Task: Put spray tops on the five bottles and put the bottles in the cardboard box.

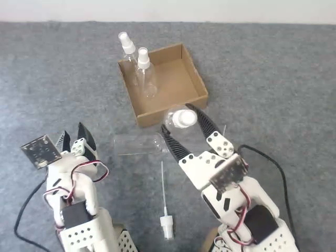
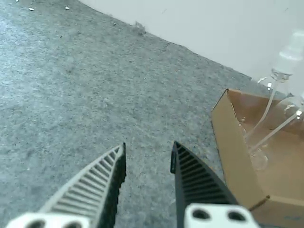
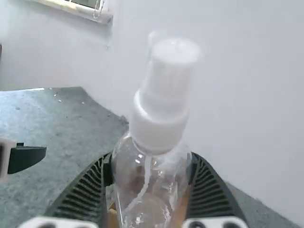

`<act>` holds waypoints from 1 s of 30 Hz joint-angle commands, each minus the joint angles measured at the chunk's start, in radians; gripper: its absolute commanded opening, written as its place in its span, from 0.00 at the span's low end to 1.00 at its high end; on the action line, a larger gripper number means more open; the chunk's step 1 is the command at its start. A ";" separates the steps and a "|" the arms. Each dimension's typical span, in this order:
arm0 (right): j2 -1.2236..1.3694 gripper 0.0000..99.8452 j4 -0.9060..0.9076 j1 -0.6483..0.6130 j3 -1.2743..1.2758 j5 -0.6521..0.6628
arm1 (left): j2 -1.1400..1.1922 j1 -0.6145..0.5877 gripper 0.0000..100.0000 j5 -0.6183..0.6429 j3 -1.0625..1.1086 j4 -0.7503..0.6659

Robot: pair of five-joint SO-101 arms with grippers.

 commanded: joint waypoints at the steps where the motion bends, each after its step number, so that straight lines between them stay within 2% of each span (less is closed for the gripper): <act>1: 0.008 0.03 -0.018 0.005 -0.106 -0.003 | -0.017 -0.005 0.14 -0.006 -0.010 0.005; 17: 0.670 0.03 -0.392 0.004 -0.318 -0.011 | -0.017 -0.005 0.14 -0.006 -0.010 0.005; 30: 1.156 0.03 -0.553 0.010 -0.500 -0.018 | -0.017 -0.005 0.14 -0.006 -0.010 0.008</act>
